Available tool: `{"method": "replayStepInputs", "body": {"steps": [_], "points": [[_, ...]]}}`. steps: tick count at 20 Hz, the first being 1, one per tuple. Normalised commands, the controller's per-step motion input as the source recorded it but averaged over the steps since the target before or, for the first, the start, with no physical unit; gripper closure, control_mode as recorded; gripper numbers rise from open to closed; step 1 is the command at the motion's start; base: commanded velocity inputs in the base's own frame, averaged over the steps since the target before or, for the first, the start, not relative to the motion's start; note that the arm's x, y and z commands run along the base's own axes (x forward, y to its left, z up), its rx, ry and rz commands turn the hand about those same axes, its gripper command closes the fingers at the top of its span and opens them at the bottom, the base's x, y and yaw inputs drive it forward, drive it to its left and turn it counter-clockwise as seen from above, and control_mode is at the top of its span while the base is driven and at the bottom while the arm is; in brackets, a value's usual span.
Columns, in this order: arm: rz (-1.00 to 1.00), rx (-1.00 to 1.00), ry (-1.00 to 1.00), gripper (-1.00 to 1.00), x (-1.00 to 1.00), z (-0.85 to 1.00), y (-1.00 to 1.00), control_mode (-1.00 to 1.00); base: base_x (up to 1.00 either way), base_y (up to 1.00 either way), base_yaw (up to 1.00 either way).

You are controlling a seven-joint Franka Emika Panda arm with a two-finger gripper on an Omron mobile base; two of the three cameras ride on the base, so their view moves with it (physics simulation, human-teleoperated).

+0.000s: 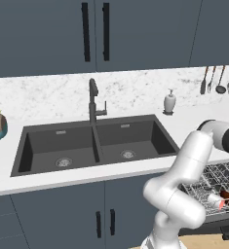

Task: Pick up the cup and bowl from the counter, place them in the dishwasher, and close the dishwasher door.

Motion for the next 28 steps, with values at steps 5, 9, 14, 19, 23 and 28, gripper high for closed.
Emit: {"method": "replayStepInputs", "body": {"steps": [5, 9, 14, 19, 23, 28], "points": [[-0.09, 0.0, -0.03, -1.0, -0.22, 0.0, -0.21, -1.0, 0.0, 0.0, 0.0], [-0.01, 0.0, -0.15, -1.0, -0.33, 0.04, -0.04, -1.0, 0.0, 0.0, 0.0], [0.0, 0.0, -0.18, -1.0, -0.35, 0.09, 0.0, -1.0, 0.0, 0.0, 0.0], [0.03, 0.0, -0.21, -1.0, -0.58, 0.02, 0.0, -1.0, 0.0, 0.0, 0.0], [0.0, 0.02, -0.17, -1.0, -0.5, 0.0, -0.04, -1.0, 0.0, 0.0, 0.0], [0.0, 0.0, -0.22, -1.0, -0.5, 0.02, -0.01, -1.0, 0.0, 0.0, 0.0]]}}
